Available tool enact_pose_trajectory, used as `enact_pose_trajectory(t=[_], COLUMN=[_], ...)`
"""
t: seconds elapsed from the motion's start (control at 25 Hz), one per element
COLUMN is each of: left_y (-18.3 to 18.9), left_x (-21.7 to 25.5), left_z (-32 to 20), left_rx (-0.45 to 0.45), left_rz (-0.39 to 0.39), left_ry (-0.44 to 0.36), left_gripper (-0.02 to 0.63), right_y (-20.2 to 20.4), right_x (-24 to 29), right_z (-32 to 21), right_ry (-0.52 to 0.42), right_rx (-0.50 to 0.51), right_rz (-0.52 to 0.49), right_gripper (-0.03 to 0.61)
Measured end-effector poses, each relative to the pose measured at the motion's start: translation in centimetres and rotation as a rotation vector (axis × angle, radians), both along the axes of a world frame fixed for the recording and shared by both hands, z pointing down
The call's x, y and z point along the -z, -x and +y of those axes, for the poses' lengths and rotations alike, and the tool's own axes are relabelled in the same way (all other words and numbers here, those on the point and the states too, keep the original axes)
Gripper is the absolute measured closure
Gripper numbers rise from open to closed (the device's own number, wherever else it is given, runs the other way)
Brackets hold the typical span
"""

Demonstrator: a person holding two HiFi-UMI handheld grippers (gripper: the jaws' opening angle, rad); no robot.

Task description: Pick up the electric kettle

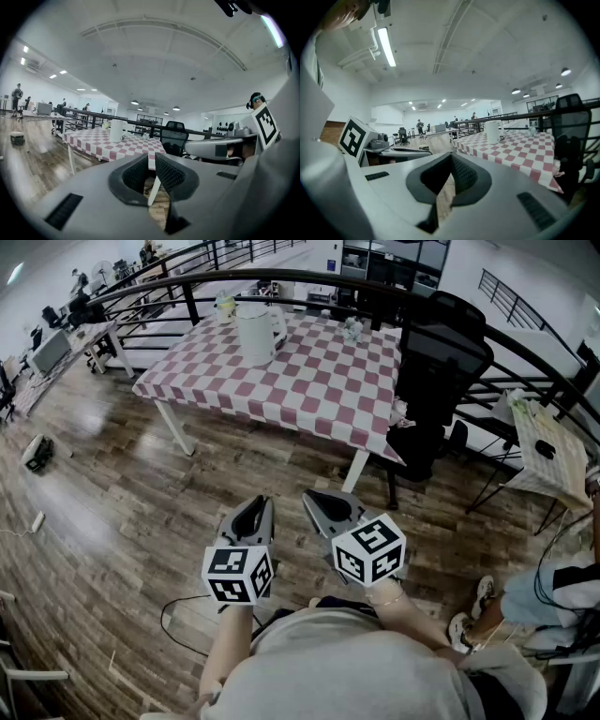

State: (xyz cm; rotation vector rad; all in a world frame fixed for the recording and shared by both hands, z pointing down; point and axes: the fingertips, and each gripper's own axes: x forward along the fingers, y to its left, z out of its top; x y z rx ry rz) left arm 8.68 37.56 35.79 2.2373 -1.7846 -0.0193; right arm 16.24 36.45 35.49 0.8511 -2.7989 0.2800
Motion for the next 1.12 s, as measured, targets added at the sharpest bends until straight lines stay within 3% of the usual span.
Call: enact_pose_trajectory(t=[0.16,0.48,0.68,0.76,1.12], left_y=[0.4,0.3,-1.1,-1.4,-3.5], left_x=[-1.0,-1.6,-1.4,-1.1,-0.1], left_z=[0.3,0.1,0.1,-0.3,-1.7], left_rx=[-0.011,0.001,-0.038,-0.036,0.026], left_rz=[-0.019,-0.023,-0.031,-0.032,-0.034], left_ry=[0.047,0.063,0.035,0.022,-0.021], left_gripper=[0.554,0.554,0.554,0.554,0.521], right_y=[0.1,-0.5,-1.1,-1.7,-5.9], right_x=[-1.0,-2.2,-1.3,-0.8,-1.3], right_z=[0.4,0.6,1.0,0.3,-2.9], right_ry=[0.005,0.042,0.02,0.005,-0.003], right_rx=[-0.001,-0.013,0.033,0.032,-0.014], right_rz=[0.017,0.017,-0.073,-0.081,-0.065], right_gripper=[0.575,0.575,0.572,0.529,0.471])
